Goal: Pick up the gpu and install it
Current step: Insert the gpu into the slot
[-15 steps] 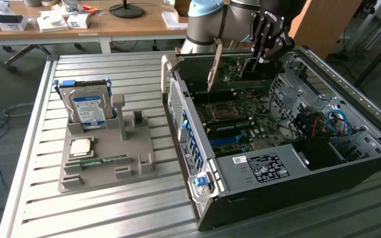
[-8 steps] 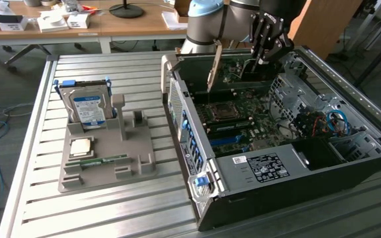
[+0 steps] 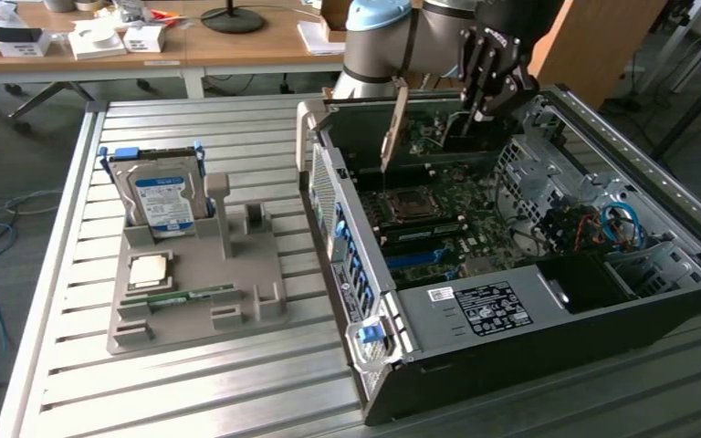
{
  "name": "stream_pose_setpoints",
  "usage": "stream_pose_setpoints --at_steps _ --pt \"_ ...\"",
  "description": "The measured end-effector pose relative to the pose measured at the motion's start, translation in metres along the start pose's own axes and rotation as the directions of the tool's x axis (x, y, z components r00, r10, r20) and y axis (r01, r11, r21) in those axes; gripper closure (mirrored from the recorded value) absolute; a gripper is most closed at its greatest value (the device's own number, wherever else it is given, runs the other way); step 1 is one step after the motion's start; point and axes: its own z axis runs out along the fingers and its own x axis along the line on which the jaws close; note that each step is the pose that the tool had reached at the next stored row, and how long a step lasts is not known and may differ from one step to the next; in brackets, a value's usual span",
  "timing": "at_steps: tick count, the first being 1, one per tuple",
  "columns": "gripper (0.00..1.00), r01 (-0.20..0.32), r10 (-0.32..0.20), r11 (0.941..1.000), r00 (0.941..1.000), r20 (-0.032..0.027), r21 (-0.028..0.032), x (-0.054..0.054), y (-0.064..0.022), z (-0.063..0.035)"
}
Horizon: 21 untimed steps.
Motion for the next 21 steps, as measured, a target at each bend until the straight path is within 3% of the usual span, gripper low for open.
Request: stream_pose_setpoints --at_steps 21 --pt "0.73 0.0 0.0 1.0 1.0 0.0 0.0 0.0 -0.0001 0.0116"
